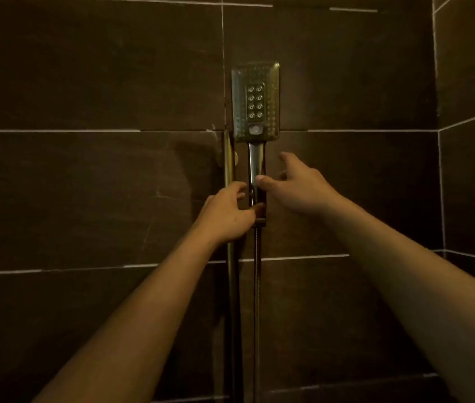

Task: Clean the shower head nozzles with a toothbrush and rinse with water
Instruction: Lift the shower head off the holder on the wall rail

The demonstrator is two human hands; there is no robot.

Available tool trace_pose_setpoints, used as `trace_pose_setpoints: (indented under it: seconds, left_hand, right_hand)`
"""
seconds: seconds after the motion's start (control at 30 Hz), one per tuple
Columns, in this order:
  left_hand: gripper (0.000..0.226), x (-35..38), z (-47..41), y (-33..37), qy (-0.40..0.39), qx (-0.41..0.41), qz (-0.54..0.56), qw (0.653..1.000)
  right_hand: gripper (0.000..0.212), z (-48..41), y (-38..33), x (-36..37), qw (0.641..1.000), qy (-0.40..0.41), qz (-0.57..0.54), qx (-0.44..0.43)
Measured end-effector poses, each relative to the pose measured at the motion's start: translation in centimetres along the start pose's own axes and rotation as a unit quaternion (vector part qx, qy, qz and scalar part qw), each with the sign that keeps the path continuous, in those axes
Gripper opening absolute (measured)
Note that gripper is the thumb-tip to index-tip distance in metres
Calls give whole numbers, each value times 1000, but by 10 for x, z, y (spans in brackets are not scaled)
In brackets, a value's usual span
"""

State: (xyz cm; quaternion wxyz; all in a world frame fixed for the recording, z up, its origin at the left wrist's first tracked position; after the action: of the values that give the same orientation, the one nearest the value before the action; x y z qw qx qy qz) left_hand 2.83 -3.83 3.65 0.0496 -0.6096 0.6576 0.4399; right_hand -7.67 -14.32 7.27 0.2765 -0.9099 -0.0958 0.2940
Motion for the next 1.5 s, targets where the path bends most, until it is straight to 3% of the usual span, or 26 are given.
trace_pose_setpoints:
  seconds: [0.23, 0.43, 0.5, 0.7, 0.97, 1.2, 1.5]
  left_hand:
    - [46, 22, -32, -15, -41, -11, 10, 999]
    - [42, 29, -40, -25, -2, -19, -22, 1000]
    - [38, 28, -38, -25, 2, -13, -7, 1000]
    - [33, 27, -34, -21, 8, -8, 37, 999]
    - [54, 25, -36, -19, -15, -19, 39, 999]
    - [39, 6, -60, 20, 53, 41, 65, 996]
    - [23, 46, -55, 75, -3, 115, 137, 984]
  right_hand:
    - [70, -44, 18, 22, 999, 37, -34, -3]
    - [27, -58, 25, 37, 995, 19, -84, -45]
    - [22, -58, 25, 38, 995, 28, -77, -60]
    - [28, -54, 21, 37, 995, 37, -76, -59]
    - [31, -54, 17, 32, 994, 16, -98, -34]
    - [27, -68, -11, -9, 984, 106, -133, -52]
    - [27, -42, 4, -73, 988, 147, -54, -15]
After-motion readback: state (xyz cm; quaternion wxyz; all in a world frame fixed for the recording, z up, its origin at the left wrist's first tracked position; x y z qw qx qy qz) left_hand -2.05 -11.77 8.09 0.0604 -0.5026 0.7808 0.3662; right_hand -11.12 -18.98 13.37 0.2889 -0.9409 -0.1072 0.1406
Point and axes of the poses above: each hand's wrist, its own z-axis away from the middle knuckle, its own x-axis out of the palm, y = z × x, the point moved 6 cm from there along -z, towards the middle knuckle, and after that the axes turned 5 degrees about -z, right-handed, at the moved point
